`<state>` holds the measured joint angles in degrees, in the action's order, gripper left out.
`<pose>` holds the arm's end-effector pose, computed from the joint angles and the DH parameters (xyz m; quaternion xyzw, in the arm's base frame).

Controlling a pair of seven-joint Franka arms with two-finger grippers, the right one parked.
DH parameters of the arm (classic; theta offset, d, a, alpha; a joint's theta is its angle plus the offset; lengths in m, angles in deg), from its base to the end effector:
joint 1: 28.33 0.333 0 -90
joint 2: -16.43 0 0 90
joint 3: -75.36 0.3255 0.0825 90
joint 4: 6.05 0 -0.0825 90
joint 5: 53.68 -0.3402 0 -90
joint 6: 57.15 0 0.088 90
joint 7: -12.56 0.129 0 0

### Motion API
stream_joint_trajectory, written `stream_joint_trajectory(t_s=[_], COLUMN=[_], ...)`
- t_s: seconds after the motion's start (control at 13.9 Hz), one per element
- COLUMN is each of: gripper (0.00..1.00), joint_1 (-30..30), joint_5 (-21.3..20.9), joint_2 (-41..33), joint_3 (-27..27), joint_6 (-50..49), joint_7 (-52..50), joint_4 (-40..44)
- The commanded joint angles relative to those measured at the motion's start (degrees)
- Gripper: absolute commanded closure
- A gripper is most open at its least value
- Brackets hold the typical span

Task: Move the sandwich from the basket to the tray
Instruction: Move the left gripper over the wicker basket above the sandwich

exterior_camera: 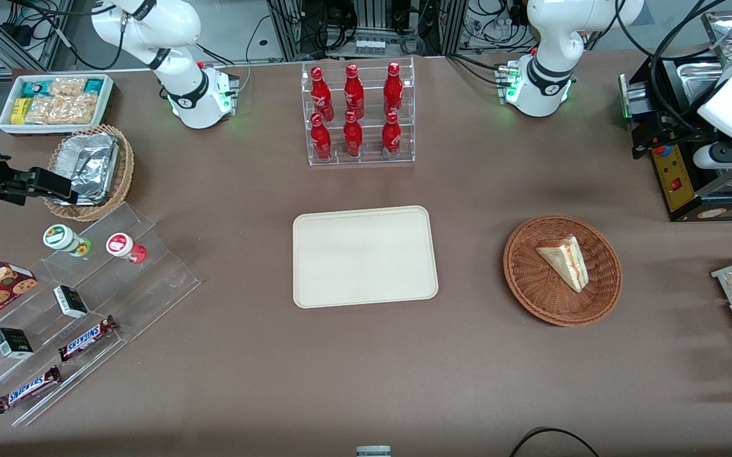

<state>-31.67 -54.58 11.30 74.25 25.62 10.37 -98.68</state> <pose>0.4651 -0.0345 0.6260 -0.9989 0.0190 0.0407 0.0111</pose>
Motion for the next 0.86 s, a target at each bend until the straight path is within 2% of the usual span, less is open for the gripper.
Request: stream_joint_trajectory(t_s=[0.0,0.29,0.58,0.79], gripper=[0.0,0.0,0.0,0.0], joint_1=[-0.7,-0.27,-0.26,-0.26], joint_5=[-0.33,-0.86,-0.77,-0.68], joint_2=[0.74,3.98,4.61,4.78], joint_3=[0.4,0.31,0.31,0.4], joint_6=[-0.33,1.59,15.53,26.26], joint_7=[0.43,-0.01,-2.19,-9.64], joint_4=[1.05,0.44,-10.17,-18.35])
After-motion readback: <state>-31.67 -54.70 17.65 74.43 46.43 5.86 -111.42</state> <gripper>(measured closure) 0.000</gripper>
